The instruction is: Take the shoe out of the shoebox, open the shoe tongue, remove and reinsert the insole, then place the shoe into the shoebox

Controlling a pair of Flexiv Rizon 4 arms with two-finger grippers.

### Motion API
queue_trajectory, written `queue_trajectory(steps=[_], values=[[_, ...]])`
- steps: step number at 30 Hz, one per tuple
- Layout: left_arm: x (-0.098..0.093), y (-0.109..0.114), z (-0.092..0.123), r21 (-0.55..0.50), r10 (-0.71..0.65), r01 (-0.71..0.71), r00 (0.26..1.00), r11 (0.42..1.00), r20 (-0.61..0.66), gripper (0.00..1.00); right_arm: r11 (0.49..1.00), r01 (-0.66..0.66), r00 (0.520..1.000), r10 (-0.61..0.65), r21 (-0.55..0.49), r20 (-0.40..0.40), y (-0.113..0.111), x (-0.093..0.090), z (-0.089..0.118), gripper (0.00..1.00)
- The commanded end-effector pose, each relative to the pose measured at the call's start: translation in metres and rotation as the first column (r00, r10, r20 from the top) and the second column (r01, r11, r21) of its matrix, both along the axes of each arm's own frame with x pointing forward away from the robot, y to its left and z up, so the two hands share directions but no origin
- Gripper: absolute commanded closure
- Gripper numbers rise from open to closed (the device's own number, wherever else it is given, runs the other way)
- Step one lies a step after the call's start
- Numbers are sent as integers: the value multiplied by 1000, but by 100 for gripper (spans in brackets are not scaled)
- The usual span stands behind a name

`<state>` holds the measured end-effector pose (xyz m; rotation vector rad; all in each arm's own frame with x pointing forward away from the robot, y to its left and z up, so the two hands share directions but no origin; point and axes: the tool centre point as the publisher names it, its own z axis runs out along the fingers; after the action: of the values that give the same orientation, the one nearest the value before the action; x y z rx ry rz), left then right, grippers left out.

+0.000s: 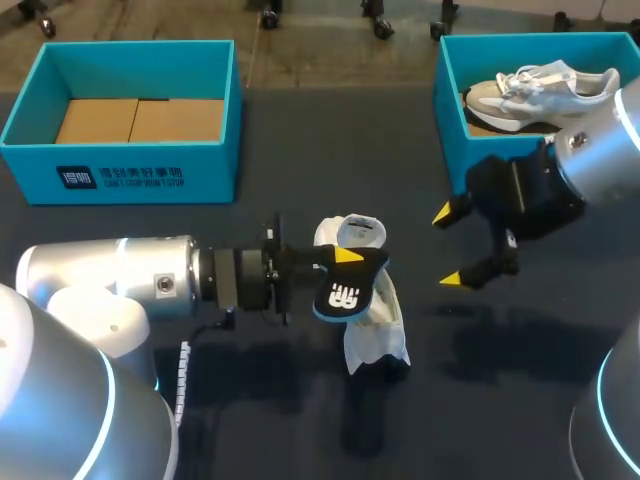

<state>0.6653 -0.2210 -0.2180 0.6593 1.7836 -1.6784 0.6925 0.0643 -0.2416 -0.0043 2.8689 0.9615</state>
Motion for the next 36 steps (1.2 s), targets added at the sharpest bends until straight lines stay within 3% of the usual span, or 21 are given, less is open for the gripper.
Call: queue_trajectory(steps=[1,14,36], values=[[-1,2,0,-1,-1,1,1000,1000,-2,100,1000,4,1000,-4,-1,8,4,0,-5,0],[1,2,-2,-5,-2,2,1000,1000,-8,100,1000,-22,1000,23,-13,12,16,3,-15,0],[-3,5,-6,-6,-13,13,1000,1000,-28,100,999,-9,1000,10,-37,12,16,4,-18,0]])
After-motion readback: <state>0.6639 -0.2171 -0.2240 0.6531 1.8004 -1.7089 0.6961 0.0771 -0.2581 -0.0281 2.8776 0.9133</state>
